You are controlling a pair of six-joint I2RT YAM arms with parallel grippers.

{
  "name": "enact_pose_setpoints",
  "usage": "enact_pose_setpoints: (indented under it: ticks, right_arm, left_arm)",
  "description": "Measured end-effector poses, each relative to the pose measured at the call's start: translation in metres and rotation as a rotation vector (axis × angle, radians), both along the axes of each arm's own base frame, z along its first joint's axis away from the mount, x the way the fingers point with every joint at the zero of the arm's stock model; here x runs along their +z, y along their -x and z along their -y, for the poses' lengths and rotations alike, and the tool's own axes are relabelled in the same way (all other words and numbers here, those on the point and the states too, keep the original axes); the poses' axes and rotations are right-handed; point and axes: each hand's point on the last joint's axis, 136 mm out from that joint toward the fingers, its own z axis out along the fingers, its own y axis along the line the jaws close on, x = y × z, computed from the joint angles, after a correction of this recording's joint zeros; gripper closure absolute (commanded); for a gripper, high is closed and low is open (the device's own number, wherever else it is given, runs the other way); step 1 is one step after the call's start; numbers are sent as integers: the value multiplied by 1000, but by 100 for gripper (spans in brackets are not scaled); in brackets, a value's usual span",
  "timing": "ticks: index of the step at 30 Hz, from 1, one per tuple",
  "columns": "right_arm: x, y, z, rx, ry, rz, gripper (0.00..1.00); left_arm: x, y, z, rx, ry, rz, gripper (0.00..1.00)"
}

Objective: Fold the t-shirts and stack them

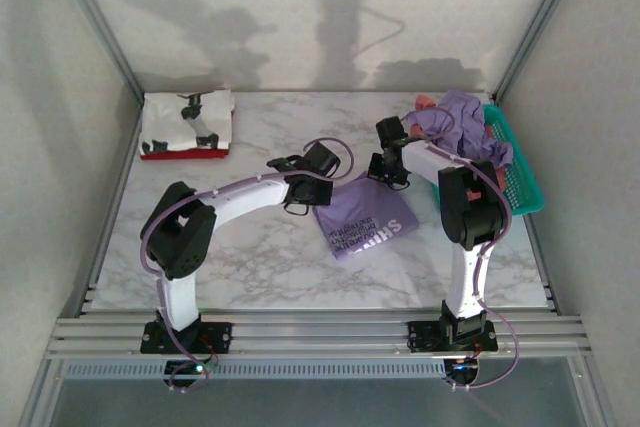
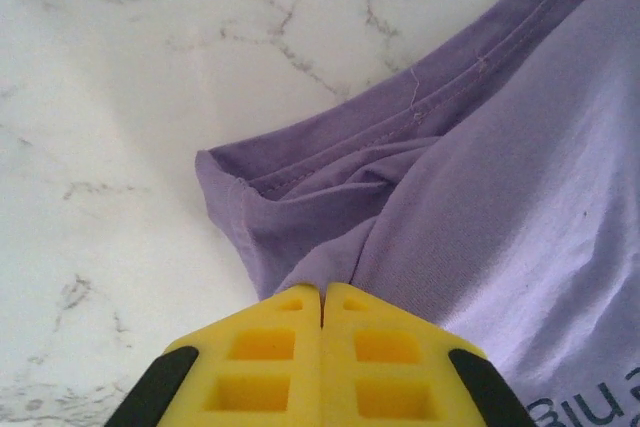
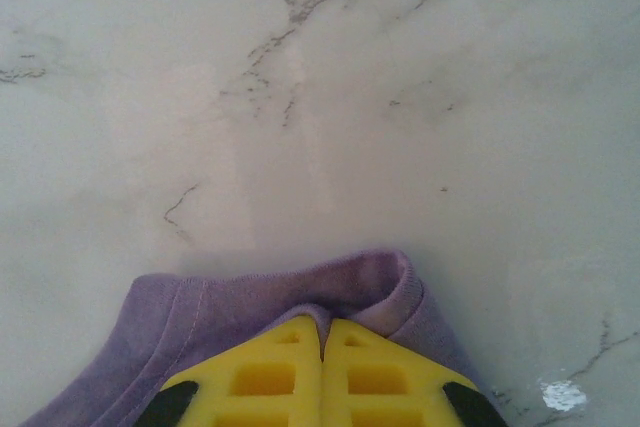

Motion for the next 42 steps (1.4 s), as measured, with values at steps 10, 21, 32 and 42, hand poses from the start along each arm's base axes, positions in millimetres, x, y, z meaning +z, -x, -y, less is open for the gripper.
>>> enact_pose_setpoints:
  ticks: [10,21,32,42]
  right_arm:
    - [0,1,-4,25,-21,-5,100]
    - [0,2,-5,48,-31,-9,100]
    - [-1,1,-7,68,-41,-15,100]
    - [8,17,-7,83,-59,-36,100]
  left_arm:
    - [18,-20,-12,-24,-113,118,100]
    - [18,-55,-17,-97,-226,204,100]
    - [-42,-105,-29,-117,-313,240,100]
    - [-55,-164,-22,-111,-164,199,100]
